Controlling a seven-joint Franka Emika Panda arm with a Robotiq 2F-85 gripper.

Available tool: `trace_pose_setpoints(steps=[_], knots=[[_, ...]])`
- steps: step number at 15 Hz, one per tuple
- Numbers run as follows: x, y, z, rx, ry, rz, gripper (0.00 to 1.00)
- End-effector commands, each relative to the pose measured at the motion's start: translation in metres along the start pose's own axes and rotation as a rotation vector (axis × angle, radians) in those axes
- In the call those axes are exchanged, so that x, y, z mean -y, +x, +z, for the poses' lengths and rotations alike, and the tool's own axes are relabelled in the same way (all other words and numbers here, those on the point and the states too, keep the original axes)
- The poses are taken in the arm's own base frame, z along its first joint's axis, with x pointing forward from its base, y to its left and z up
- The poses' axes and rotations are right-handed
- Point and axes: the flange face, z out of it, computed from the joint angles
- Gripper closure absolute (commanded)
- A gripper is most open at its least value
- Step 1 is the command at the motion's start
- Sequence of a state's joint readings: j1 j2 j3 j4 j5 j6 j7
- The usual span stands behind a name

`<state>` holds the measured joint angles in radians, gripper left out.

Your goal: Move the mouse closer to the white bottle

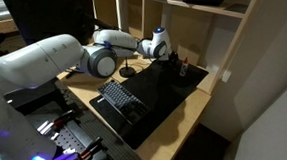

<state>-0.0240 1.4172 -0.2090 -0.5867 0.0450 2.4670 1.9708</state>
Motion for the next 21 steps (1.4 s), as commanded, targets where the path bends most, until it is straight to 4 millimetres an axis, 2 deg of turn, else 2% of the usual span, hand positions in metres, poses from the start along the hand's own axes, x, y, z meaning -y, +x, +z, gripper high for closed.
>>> trace_pose_setpoints(steps=[1,2,3,5,9,13,16,21], knots=[[0.004,0.006,0.0,0.003,0.017,0.045,0.53],[0.005,0.007,0.0,0.003,0.013,0.062,0.53],[0.006,0.008,0.0,0.004,0.014,0.079,0.07],[0.008,0.012,-0.001,0.008,0.021,0.102,0.01],[0.018,0.023,-0.009,0.033,0.007,0.084,0.0],[0.018,0.031,-0.012,0.181,-0.107,-0.082,0.0],[0.021,0.057,-0.018,0.214,-0.224,-0.191,0.0],[0.03,0.119,-0.043,0.187,-0.41,-0.377,0.0]])
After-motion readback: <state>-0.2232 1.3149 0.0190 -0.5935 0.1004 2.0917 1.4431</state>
